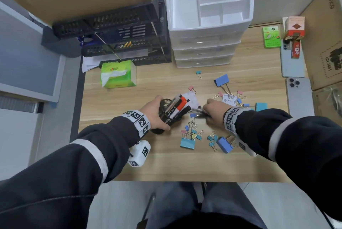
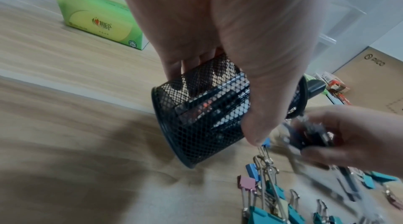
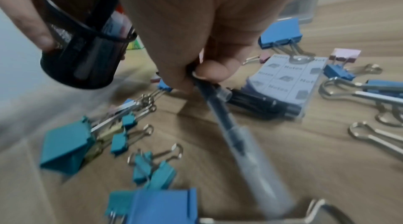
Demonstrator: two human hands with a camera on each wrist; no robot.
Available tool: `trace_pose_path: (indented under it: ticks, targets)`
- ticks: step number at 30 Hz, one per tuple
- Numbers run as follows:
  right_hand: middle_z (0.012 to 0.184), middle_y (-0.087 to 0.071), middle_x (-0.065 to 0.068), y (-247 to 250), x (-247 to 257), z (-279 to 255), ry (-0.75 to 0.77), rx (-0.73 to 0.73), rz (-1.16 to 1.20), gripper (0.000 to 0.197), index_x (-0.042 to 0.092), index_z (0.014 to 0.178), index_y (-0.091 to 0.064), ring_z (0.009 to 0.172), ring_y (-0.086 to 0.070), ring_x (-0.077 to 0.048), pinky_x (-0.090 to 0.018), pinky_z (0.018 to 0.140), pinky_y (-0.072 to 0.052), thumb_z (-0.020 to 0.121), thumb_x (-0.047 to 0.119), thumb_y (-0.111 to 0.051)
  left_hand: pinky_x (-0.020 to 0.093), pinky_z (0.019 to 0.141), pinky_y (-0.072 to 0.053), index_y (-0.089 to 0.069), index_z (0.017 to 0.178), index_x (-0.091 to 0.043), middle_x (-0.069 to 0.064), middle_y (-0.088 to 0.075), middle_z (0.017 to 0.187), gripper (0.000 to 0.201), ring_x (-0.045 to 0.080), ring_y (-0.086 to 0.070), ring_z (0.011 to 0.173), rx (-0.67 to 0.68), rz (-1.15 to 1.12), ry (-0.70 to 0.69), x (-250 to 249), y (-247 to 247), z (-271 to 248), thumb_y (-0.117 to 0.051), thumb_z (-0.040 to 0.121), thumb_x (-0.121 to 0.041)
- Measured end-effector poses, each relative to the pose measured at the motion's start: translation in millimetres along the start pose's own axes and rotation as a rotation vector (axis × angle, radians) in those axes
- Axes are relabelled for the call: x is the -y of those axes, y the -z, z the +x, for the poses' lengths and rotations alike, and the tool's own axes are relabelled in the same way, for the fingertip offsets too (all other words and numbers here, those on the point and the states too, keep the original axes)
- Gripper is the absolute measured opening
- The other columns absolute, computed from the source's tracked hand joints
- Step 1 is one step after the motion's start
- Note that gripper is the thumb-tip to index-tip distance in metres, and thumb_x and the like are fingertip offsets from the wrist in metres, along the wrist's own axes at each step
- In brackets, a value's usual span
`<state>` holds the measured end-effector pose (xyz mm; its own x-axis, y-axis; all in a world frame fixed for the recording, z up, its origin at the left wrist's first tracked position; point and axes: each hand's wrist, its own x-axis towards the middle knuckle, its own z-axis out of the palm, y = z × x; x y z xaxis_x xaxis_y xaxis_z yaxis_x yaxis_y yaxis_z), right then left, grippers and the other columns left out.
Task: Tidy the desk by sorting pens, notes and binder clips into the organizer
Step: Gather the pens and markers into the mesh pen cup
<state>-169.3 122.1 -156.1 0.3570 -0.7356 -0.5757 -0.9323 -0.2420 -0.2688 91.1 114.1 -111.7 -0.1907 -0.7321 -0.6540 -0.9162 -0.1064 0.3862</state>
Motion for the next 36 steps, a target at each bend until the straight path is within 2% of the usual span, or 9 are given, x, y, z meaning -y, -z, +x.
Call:
trace_pose_path:
  ticks: [4, 9, 12, 15, 19, 25, 29, 33, 36]
  targets:
    - [0.092, -0.059, -0.004, 29, -10, -1, 0.01, -0.027, 0.094, 0.007, 0.014, 0.096, -0.052, 0.081, -0.057, -0.022, -0.03, 0.07, -0.045, 0.095, 0.02, -0.054, 0.039, 0.091, -0.056, -0.035, 0.134, -0.021, -0.002, -0.064, 0.111, 0.102, 0.019, -0.065, 0.098, -0.009, -0.011, 0.001, -6, 0, 0, -0.095, 0.053, -0.037]
    - [0.075, -0.046, 0.007, 60, -23, -14, -0.033, -0.138, 0.26, 0.014, 0.017, 0.096, -0.041, 0.076, -0.05, -0.022, -0.03, 0.063, -0.038, 0.096, 0.022, -0.054, 0.039, 0.092, -0.052, -0.038, 0.133, -0.027, 0.0, -0.057, 0.111, 0.109, 0.022, -0.055, 0.104, -0.084, 0.13, 0.028, -20, 6, 2, -0.091, 0.042, -0.055]
    - [0.075, -0.05, 0.006, 76, -26, -21, -0.023, -0.189, 0.349, 0.012, 0.018, 0.093, -0.048, 0.079, -0.056, -0.024, -0.03, 0.068, -0.04, 0.095, 0.024, -0.058, 0.039, 0.09, -0.053, -0.039, 0.129, -0.027, 0.001, -0.057, 0.112, 0.111, 0.022, -0.055, 0.101, -0.079, 0.138, 0.051, -27, 11, 4, -0.087, 0.034, -0.061]
    - [0.073, -0.052, 0.006, 96, -19, -30, 0.011, -0.267, 0.439, 0.018, 0.022, 0.082, -0.049, 0.069, -0.053, -0.016, -0.028, 0.059, -0.037, 0.096, 0.027, -0.06, 0.042, 0.088, -0.055, -0.039, 0.124, -0.027, 0.0, -0.059, 0.111, 0.109, 0.023, -0.057, 0.1, -0.065, 0.112, 0.052, -36, 13, 5, -0.088, 0.033, -0.06]
    - [0.083, -0.069, -0.005, 118, -5, -35, 0.03, -0.41, 0.7, 0.018, 0.014, 0.099, -0.06, 0.065, -0.067, -0.018, -0.029, 0.058, -0.055, 0.096, 0.032, -0.06, 0.043, 0.089, -0.055, -0.041, 0.123, -0.026, -0.002, -0.06, 0.108, 0.104, 0.021, -0.059, 0.098, -0.056, 0.12, 0.037, -46, 13, 5, -0.094, 0.037, -0.053]
    - [0.086, -0.072, -0.008, 130, 14, -37, 0.044, -0.496, 0.929, 0.021, 0.012, 0.106, -0.059, 0.066, -0.071, -0.023, -0.035, 0.062, -0.061, 0.095, 0.029, -0.062, 0.036, 0.079, -0.053, -0.041, 0.117, -0.026, -0.003, -0.061, 0.105, 0.096, 0.018, -0.06, 0.092, -0.029, 0.154, -0.014, -56, 15, 8, -0.096, 0.041, -0.047]
    - [0.085, -0.074, -0.01, 122, 28, -33, 0.04, -0.494, 1.037, 0.026, 0.007, 0.104, -0.062, 0.07, -0.073, -0.024, -0.042, 0.067, -0.062, 0.092, 0.029, -0.066, 0.039, 0.081, -0.056, -0.04, 0.111, -0.03, -0.004, -0.061, 0.106, 0.094, 0.017, -0.061, 0.092, -0.018, 0.125, -0.057, -61, 16, 7, -0.094, 0.038, -0.049]
    - [0.084, -0.073, 0.001, 106, 41, -37, 0.001, -0.395, 0.98, 0.025, 0.014, 0.104, -0.067, 0.07, -0.071, -0.007, -0.026, 0.067, -0.06, 0.088, 0.033, -0.07, 0.04, 0.087, -0.055, -0.044, 0.116, -0.026, -0.004, -0.063, 0.109, 0.094, 0.017, -0.061, 0.097, -0.029, 0.078, -0.093, -64, 13, 7, -0.096, 0.04, -0.045]
    - [0.085, -0.071, 0.005, 93, 49, -42, 0.012, -0.338, 0.868, 0.023, 0.014, 0.095, -0.066, 0.076, -0.069, -0.01, -0.025, 0.068, -0.058, 0.084, 0.033, -0.074, 0.042, 0.089, -0.056, -0.045, 0.121, -0.027, -0.005, -0.064, 0.112, 0.101, 0.018, -0.063, 0.1, -0.032, 0.022, -0.108, -64, 11, 7, -0.094, 0.035, -0.047]
